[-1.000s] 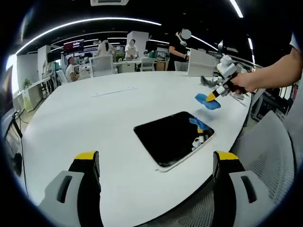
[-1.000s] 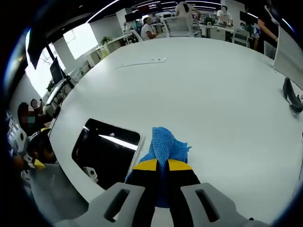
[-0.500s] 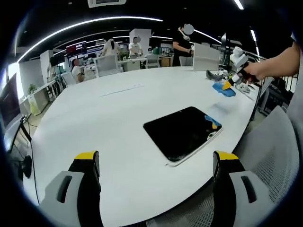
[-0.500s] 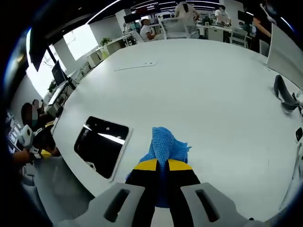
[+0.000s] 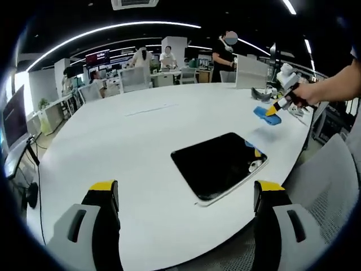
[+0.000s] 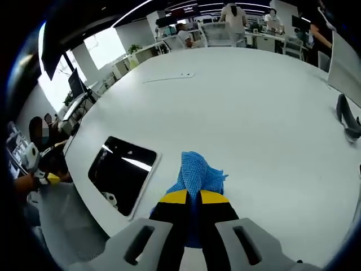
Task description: Wipe the mirror surface with the cleaning cloth until all visible marks leave the cleaned area.
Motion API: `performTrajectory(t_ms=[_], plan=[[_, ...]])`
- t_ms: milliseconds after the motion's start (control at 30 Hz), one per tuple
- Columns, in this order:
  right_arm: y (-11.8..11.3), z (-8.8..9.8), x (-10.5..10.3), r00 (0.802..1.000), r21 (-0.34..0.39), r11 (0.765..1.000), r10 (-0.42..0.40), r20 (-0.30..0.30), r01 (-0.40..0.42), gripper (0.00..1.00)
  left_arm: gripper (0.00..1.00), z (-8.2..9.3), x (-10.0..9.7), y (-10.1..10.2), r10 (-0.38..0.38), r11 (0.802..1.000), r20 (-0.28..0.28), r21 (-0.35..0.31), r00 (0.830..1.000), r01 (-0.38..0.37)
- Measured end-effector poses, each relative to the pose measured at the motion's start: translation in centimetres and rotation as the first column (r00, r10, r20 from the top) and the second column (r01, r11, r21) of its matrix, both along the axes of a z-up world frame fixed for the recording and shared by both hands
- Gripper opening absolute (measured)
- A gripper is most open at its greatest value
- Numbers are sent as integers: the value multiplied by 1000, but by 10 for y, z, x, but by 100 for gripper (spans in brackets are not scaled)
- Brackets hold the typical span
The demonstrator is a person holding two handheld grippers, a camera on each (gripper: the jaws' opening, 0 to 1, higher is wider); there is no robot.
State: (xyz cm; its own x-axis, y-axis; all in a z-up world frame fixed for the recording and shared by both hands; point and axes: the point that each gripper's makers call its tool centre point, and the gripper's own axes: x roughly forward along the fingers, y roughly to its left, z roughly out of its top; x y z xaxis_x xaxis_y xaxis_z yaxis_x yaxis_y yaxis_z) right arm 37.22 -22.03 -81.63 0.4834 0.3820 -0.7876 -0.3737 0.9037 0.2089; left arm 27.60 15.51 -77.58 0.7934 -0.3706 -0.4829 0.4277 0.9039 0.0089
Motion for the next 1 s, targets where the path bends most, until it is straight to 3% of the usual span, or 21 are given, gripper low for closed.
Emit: performTrajectory(t_ms=[133, 267, 433, 567, 700, 867, 1000], plan=[[2, -13, -5, 1000, -12, 1000, -4, -24, 4, 1, 99, -6, 1, 9, 42, 998, 14, 38, 999, -43], [4, -25, -3, 999, -12, 1000, -16, -40, 16, 1, 99, -5, 1, 0, -12, 996, 43, 87, 999, 8], [4, -39, -3, 997, -14, 999, -32, -66, 31, 1, 99, -8, 2, 8, 21, 999, 24, 47, 999, -23], [3, -52, -4, 996, -35, 999, -27, -84, 24, 1, 99, -10, 2, 0, -16, 999, 18, 47, 1000, 15], [4, -60, -5, 996, -45, 999, -6, -84, 2, 1, 99, -10, 7, 7, 4, 999, 30, 48, 1000, -5], [3, -59, -3, 995, -40, 999, -15, -99, 11, 0, 99, -13, 5, 6, -5, 999, 23, 46, 1000, 4], [4, -60, -4, 997, -66, 998, -17, -75, 12, 0, 99, -12, 5, 7, 4, 999, 25, 42, 1000, -5]])
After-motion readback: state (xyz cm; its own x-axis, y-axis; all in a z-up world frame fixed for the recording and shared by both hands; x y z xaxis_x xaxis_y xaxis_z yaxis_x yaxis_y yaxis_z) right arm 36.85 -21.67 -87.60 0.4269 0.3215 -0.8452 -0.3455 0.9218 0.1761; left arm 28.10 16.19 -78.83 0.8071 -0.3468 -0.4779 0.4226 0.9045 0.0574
